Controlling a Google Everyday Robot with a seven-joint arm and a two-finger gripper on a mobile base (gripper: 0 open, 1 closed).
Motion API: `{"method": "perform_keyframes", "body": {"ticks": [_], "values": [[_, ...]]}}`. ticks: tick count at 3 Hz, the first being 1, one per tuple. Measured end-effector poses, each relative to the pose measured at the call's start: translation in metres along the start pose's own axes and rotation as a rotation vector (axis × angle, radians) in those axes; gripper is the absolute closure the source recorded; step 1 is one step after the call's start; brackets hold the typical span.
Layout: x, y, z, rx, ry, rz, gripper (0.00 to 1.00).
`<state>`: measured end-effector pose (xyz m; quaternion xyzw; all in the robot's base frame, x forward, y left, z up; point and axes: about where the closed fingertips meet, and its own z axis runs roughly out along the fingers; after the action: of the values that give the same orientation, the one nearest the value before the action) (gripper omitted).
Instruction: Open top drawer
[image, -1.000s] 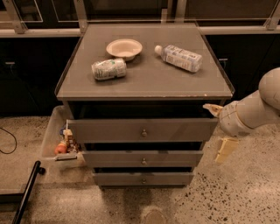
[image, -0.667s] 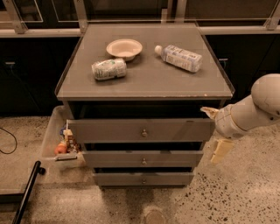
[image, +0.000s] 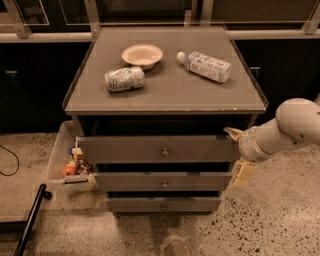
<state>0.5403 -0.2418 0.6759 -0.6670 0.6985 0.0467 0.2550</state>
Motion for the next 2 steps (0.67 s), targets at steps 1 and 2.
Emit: {"method": "perform_keyframes", "body": {"ticks": [1,2], "values": [[-0.005,-0.009,0.006,0.013,-0.017,-0.025,0.0],[-0.018,-0.023,0.019,0.015,-0.05,-0.073,0.0]]}}
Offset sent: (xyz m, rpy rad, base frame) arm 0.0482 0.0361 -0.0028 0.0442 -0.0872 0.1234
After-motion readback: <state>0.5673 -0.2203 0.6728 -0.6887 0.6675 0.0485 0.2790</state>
